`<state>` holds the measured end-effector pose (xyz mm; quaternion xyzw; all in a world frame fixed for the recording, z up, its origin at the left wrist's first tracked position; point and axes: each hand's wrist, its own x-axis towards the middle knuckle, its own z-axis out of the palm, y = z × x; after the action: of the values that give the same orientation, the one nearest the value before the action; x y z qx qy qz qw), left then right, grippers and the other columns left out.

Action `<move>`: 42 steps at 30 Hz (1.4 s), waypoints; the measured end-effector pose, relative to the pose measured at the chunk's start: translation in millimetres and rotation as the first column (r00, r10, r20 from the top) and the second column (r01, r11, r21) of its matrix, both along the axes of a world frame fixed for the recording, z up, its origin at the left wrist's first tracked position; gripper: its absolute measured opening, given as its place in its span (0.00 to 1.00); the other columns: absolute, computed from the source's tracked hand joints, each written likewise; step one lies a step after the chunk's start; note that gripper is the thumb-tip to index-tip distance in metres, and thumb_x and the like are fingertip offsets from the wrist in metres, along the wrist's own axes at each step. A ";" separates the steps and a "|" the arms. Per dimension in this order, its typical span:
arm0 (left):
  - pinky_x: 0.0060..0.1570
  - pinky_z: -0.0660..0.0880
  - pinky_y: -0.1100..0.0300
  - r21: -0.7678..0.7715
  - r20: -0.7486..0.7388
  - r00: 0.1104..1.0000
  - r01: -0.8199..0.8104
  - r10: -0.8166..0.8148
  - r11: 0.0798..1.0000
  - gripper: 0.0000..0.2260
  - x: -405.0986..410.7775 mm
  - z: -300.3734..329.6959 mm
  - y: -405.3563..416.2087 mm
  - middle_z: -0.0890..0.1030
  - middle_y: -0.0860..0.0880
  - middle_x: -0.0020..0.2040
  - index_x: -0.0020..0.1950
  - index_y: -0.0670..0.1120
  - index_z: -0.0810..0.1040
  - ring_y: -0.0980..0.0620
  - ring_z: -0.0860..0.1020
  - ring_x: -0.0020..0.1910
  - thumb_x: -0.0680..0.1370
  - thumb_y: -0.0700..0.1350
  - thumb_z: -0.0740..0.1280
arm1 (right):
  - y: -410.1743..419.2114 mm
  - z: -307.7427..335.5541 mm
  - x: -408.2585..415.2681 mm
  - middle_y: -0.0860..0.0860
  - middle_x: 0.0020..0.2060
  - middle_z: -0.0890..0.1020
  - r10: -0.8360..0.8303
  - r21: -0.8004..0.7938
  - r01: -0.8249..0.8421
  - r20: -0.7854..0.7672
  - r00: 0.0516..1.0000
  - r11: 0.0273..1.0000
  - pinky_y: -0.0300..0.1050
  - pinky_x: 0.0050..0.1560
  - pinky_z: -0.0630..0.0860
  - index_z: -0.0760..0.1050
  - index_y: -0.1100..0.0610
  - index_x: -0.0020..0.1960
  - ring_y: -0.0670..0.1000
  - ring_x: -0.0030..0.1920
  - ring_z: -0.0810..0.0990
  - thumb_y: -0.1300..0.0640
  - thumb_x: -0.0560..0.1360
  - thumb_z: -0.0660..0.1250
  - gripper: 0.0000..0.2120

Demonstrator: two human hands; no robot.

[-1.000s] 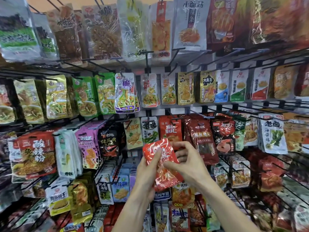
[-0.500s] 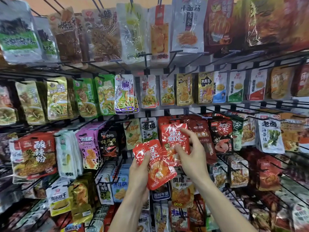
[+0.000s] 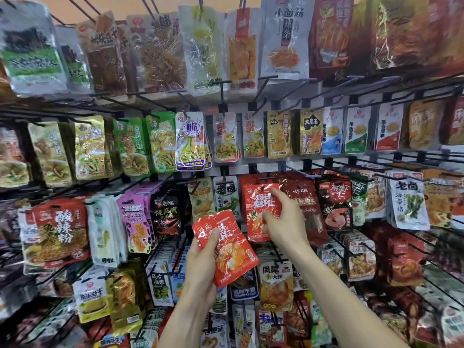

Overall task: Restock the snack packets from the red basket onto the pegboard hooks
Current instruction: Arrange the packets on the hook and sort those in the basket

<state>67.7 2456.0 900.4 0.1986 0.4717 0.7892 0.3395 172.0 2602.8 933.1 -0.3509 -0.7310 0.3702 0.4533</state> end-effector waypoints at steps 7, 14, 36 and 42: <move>0.39 0.85 0.51 0.000 -0.018 1.000 0.019 -0.019 1.000 0.13 3.2 2.0 6.2 0.89 0.44 0.50 0.66 0.49 0.78 0.43 0.89 0.45 0.83 0.48 0.70 | 22.8 19.0 -39.8 0.56 0.72 0.75 -0.041 -0.048 0.050 0.187 0.982 0.998 0.63 0.61 0.81 0.60 0.45 0.81 0.57 0.55 0.85 0.60 0.79 0.72 0.37; 0.45 0.85 0.44 0.000 0.001 1.000 0.007 -0.007 1.000 0.14 -2.7 -2.0 10.2 0.89 0.43 0.51 0.66 0.48 0.79 0.40 0.88 0.47 0.81 0.46 0.72 | -40.8 4.3 19.1 0.43 0.62 0.81 0.086 0.070 -0.097 0.143 0.986 0.993 0.35 0.56 0.77 0.73 0.47 0.73 0.40 0.57 0.80 0.45 0.76 0.76 0.29; 0.46 0.84 0.47 -0.007 0.007 1.000 -0.004 0.004 1.000 0.14 -1.4 -6.0 16.6 0.89 0.45 0.53 0.70 0.49 0.77 0.42 0.88 0.51 0.84 0.45 0.69 | -14.7 6.6 26.2 0.41 0.68 0.75 0.074 0.053 -0.067 -0.165 0.984 0.996 0.46 0.54 0.84 0.71 0.44 0.73 0.42 0.53 0.84 0.59 0.78 0.75 0.27; 0.42 0.84 0.50 -0.001 0.007 1.000 0.001 -0.001 1.000 0.12 -0.2 -1.8 11.4 0.89 0.44 0.53 0.68 0.49 0.78 0.43 0.88 0.49 0.84 0.45 0.69 | -15.8 5.1 17.6 0.36 0.67 0.71 0.054 0.051 -0.050 -0.071 0.996 0.997 0.62 0.63 0.79 0.70 0.38 0.73 0.57 0.60 0.83 0.56 0.77 0.76 0.30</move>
<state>67.5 2467.4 898.7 0.1960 0.4707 0.7894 0.3417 189.6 2587.0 938.2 -0.3066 -0.7319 0.3762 0.4783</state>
